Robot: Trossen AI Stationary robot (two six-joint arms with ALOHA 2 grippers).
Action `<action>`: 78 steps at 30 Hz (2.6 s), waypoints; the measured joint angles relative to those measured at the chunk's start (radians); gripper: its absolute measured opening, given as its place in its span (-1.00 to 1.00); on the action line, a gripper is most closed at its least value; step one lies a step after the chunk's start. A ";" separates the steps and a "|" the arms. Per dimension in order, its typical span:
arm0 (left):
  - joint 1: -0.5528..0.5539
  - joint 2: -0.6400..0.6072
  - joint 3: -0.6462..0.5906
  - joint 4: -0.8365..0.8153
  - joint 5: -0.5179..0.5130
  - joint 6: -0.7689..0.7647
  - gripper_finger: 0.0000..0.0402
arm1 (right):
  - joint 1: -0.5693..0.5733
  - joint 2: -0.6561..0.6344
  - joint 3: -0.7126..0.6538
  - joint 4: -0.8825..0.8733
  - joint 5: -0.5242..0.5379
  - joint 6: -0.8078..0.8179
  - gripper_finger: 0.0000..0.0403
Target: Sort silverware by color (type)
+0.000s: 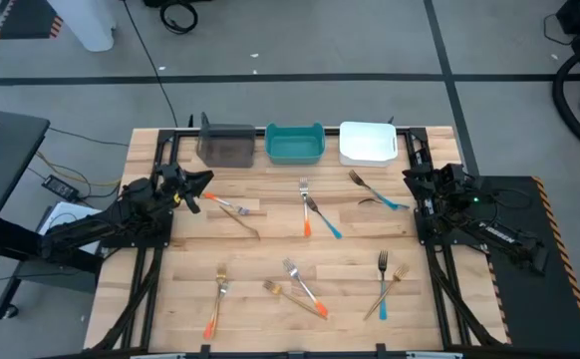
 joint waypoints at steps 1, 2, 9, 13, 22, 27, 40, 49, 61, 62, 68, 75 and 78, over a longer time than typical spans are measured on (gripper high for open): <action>0.000 0.000 0.000 0.000 0.000 0.000 -0.68 | 0.000 0.000 0.000 0.000 0.000 0.000 -0.56; 0.000 0.000 0.000 0.000 0.000 0.000 -0.68 | 0.000 0.000 0.000 0.000 0.000 0.000 -0.56; 0.000 0.000 0.000 0.000 0.000 0.000 -0.68 | 0.000 0.000 0.000 0.000 0.000 0.000 -0.56; 0.000 0.000 0.000 0.000 0.000 0.000 -0.68 | 0.000 0.000 0.000 0.000 0.000 0.000 -0.56; 0.000 0.000 0.000 0.000 0.000 0.000 -0.68 | 0.000 0.000 0.000 0.000 0.000 0.000 -0.56; 0.000 0.000 0.000 0.000 0.000 0.000 -0.68 | 0.000 0.000 0.000 0.000 0.000 0.000 -0.56; 0.000 0.000 0.000 0.013 0.000 0.000 -0.68 | 0.000 0.000 0.000 0.000 0.000 0.000 -0.56; 0.000 0.000 0.000 0.132 -0.004 0.000 -0.68 | 0.000 0.000 0.000 0.000 0.000 0.000 -0.56; 0.000 0.000 0.000 0.186 -0.055 -0.005 -0.68 | 0.000 0.000 0.000 0.000 0.000 0.000 -0.56; 0.000 0.000 0.000 0.187 -0.055 -0.005 -0.68 | 0.000 0.000 0.000 0.000 0.000 0.000 -0.56; 0.002 0.000 0.000 0.187 -0.057 -0.006 -0.68 | 0.000 0.000 0.000 0.001 0.121 -0.062 -0.56; 0.003 0.000 0.000 0.188 -0.152 -0.196 -0.68 | 0.000 0.000 0.000 0.005 0.215 0.068 -0.56; 0.003 0.000 0.000 0.188 -0.154 -0.210 -0.68 | 0.000 0.000 0.000 0.041 0.248 0.079 -0.56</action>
